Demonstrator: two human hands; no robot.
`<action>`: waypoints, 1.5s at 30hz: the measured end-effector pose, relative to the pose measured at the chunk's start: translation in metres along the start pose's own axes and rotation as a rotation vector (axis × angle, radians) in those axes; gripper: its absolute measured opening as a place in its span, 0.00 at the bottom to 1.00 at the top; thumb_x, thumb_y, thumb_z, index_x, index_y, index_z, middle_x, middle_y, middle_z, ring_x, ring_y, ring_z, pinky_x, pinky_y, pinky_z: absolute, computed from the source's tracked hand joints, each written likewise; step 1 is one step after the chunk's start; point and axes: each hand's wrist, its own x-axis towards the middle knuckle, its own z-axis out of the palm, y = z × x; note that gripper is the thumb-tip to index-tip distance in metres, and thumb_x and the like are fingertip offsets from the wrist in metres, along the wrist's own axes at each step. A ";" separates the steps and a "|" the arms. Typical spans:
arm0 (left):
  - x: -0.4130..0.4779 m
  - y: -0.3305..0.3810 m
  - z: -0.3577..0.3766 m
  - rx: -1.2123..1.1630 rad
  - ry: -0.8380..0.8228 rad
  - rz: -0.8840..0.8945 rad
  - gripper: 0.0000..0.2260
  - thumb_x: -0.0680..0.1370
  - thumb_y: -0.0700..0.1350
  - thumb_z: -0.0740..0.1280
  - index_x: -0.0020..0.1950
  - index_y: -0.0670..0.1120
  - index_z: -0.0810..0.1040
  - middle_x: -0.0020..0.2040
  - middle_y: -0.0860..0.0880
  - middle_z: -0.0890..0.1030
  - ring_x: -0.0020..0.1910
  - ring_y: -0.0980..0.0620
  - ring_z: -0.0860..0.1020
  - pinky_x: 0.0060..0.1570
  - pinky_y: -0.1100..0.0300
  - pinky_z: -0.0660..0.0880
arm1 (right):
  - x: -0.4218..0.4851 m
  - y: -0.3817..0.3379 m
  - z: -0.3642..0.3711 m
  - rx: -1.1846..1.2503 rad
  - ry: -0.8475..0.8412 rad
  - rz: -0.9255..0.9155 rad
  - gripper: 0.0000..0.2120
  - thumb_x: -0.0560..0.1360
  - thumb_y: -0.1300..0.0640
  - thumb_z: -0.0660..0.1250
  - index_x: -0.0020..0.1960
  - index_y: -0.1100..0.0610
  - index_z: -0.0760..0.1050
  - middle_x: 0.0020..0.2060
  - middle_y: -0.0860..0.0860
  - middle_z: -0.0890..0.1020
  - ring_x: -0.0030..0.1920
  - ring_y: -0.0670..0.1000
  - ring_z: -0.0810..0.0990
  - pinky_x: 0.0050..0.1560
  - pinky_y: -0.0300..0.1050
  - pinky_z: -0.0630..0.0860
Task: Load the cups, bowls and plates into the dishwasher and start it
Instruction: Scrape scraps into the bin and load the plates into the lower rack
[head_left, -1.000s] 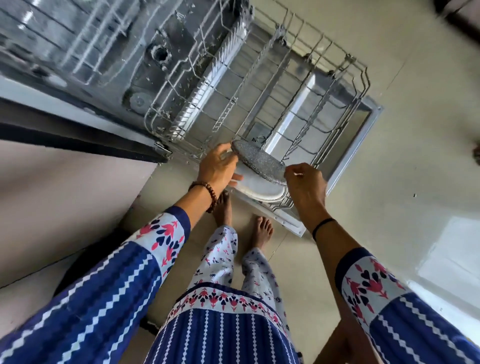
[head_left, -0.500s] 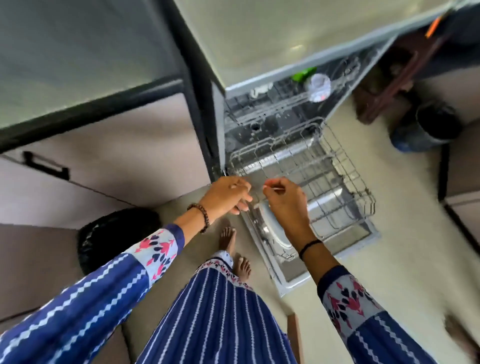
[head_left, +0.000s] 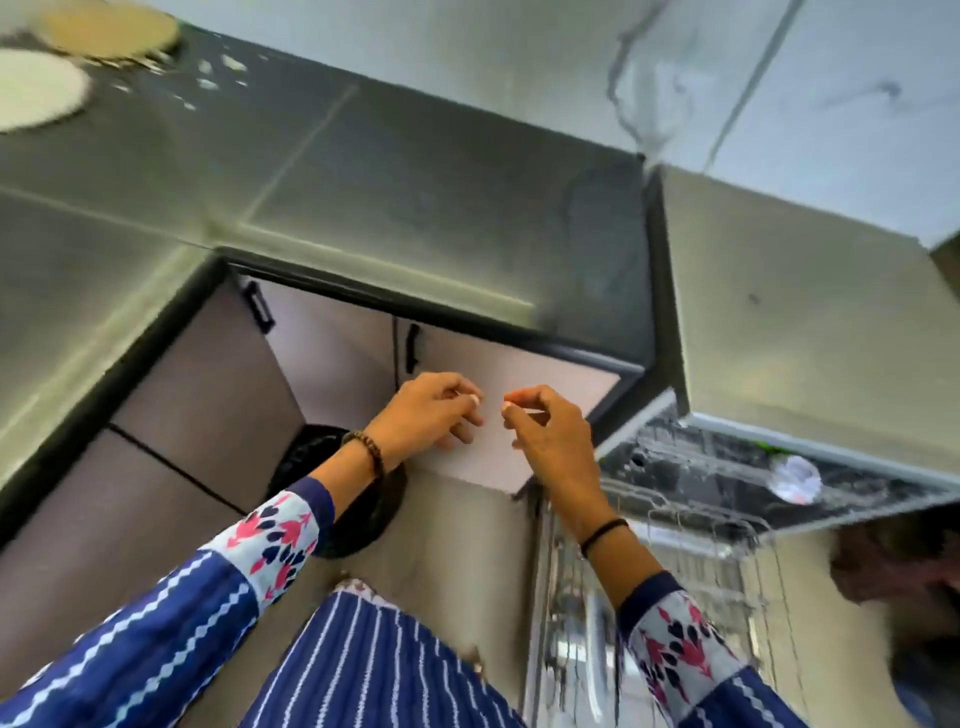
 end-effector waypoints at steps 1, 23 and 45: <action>-0.002 0.004 -0.017 -0.019 0.041 0.012 0.07 0.81 0.44 0.62 0.54 0.48 0.79 0.46 0.49 0.85 0.41 0.49 0.85 0.35 0.61 0.77 | 0.007 -0.015 0.010 -0.011 -0.030 -0.038 0.02 0.77 0.53 0.70 0.50 0.48 0.80 0.44 0.45 0.84 0.46 0.45 0.83 0.50 0.53 0.83; 0.051 0.027 -0.404 -0.191 0.479 0.130 0.06 0.81 0.43 0.63 0.53 0.48 0.79 0.44 0.49 0.86 0.39 0.50 0.85 0.34 0.59 0.78 | 0.193 -0.304 0.289 0.073 -0.292 -0.311 0.03 0.78 0.57 0.70 0.50 0.52 0.81 0.44 0.49 0.85 0.44 0.48 0.85 0.37 0.37 0.79; 0.087 -0.066 -0.574 -0.185 1.107 -0.182 0.21 0.78 0.46 0.68 0.71 0.48 0.70 0.70 0.48 0.72 0.65 0.48 0.73 0.64 0.54 0.72 | 0.323 -0.373 0.475 -0.003 -0.608 -0.241 0.04 0.78 0.58 0.68 0.50 0.51 0.81 0.43 0.50 0.85 0.43 0.48 0.84 0.39 0.36 0.77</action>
